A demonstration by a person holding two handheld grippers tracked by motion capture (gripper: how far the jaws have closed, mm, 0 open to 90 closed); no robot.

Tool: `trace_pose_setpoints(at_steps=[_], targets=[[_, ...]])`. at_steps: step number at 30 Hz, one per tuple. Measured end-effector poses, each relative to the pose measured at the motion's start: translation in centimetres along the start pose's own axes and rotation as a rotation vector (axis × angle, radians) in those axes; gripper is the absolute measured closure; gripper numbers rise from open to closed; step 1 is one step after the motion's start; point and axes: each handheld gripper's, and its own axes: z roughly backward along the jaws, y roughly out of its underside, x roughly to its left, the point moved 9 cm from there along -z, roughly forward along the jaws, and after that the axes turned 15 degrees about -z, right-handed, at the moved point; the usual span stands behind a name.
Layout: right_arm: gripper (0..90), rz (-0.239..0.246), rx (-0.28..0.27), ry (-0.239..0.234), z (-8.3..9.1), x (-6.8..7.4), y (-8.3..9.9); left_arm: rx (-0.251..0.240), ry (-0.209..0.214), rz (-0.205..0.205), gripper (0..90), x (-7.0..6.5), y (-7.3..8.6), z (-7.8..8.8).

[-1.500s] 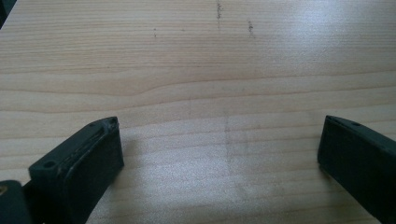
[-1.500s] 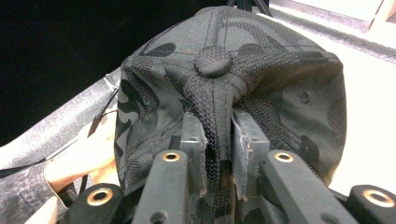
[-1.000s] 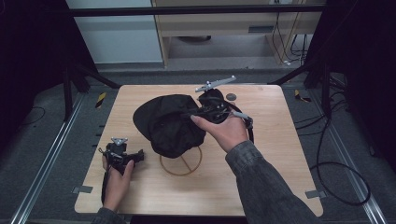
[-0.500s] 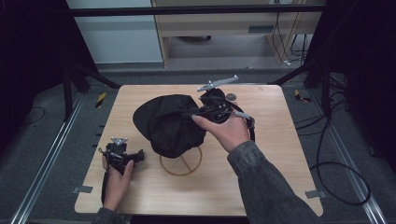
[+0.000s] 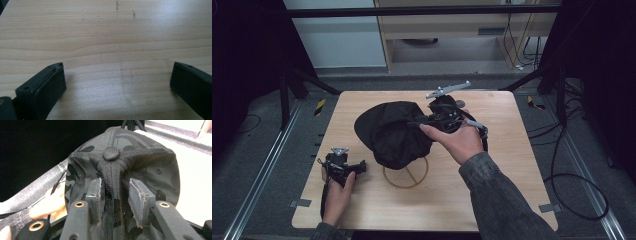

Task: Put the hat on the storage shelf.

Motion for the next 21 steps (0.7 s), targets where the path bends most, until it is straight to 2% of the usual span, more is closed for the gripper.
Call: trace_pose_setpoints(at_steps=[11,21], targets=[[61.1,0.001,-0.010,-0.001,1.1,-0.1,0.3,0.000,0.000,0.000,0.0,0.0,0.0,0.0],[59.6,-0.006,-0.026,0.015,2.3,-1.0,0.9,-0.002,0.000,0.001,0.0,0.0,0.0,0.0]])
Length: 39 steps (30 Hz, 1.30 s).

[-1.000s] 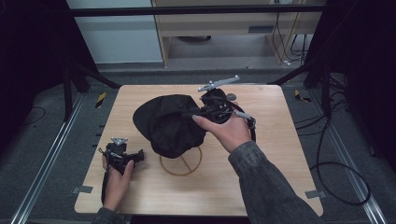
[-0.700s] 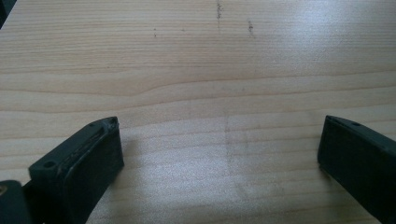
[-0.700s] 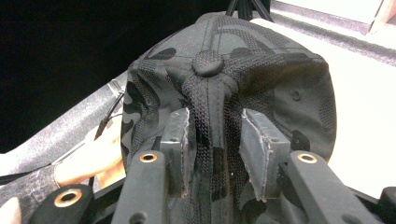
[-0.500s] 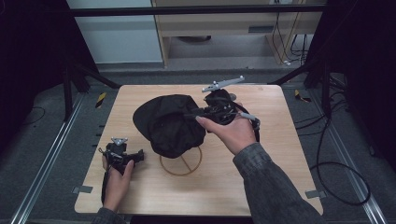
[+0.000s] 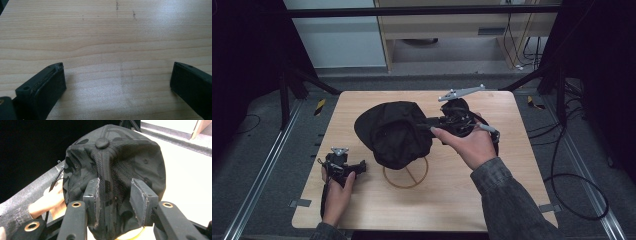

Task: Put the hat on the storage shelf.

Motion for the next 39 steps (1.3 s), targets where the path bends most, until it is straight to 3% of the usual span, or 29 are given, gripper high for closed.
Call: trace_pose_setpoints(at_steps=[11,22,39], targets=[[57.7,-0.018,-0.040,0.014,2.2,-1.2,0.3,0.001,0.000,-0.002,0.0,0.0,0.0,0.0],[55.9,-0.056,-0.079,0.040,4.4,-3.3,1.0,0.002,0.000,-0.001,0.0,0.0,0.0,0.0],[46.1,-0.140,-0.089,0.091,4.7,-7.3,4.0,0.002,0.001,-0.002,0.0,0.0,-0.1,0.0]])
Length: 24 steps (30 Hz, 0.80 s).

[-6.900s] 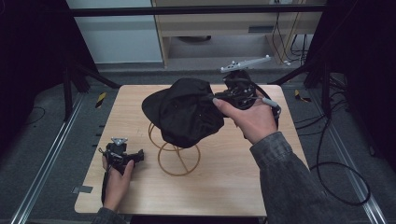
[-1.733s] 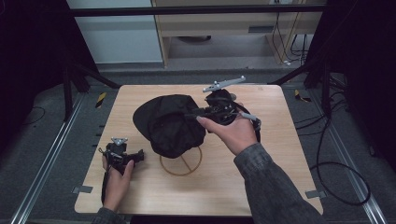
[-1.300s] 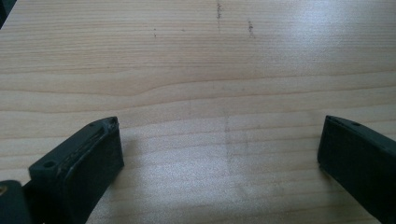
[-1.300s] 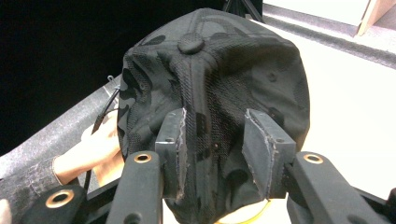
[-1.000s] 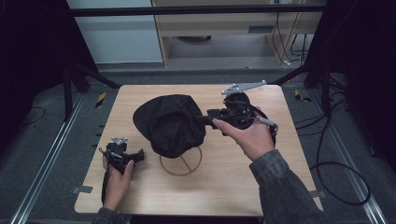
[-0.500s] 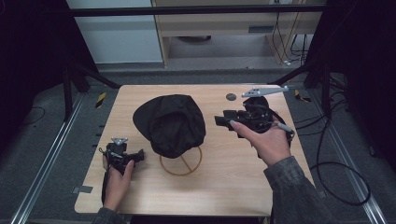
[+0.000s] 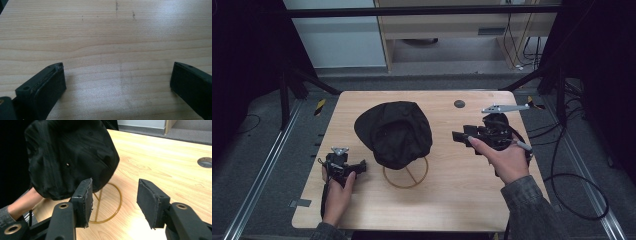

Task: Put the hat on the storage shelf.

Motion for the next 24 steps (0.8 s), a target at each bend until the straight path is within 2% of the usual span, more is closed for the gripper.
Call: trace_pose_setpoints(at_steps=[6,12,24], targets=[[43.1,0.003,-0.011,0.026,0.1,-1.2,0.6,0.000,0.000,0.000,0.0,0.0,0.0,0.0],[38.5,-0.018,-0.019,0.053,0.3,-2.6,1.3,0.000,0.000,0.000,0.0,0.0,0.0,0.0],[35.4,-0.026,-0.037,0.087,0.5,-4.3,2.1,0.000,0.000,0.000,0.0,0.0,0.0,0.0]])
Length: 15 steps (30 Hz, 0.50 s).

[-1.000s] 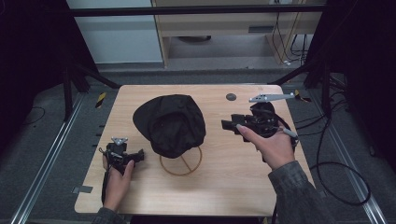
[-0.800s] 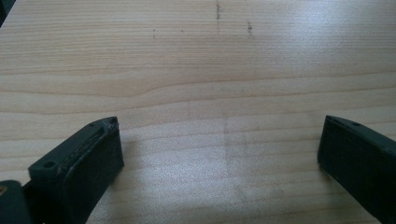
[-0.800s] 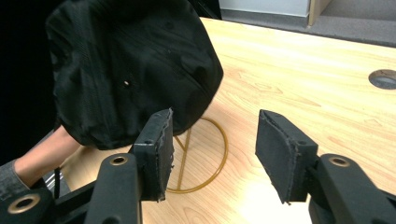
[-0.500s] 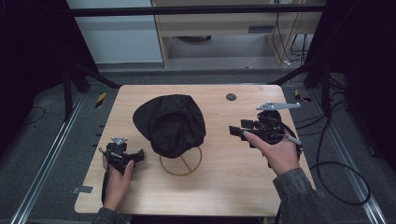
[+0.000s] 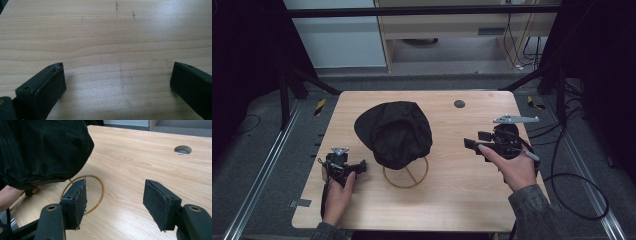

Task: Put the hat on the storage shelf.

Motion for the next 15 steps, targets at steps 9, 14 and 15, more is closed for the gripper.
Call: trace_pose_setpoints(at_steps=[9,14,15], targets=[[26.1,-0.011,-0.012,0.029,0.4,-1.4,0.3,0.000,0.000,0.001,0.0,0.0,0.0,0.0],[12.0,-0.006,-0.011,0.074,0.0,-2.8,0.9,0.000,0.000,0.000,0.0,0.0,0.0,0.0],[10.4,-0.007,-0.009,0.082,-0.1,-3.1,1.0,0.000,0.000,0.000,0.0,0.0,0.0,0.0]])
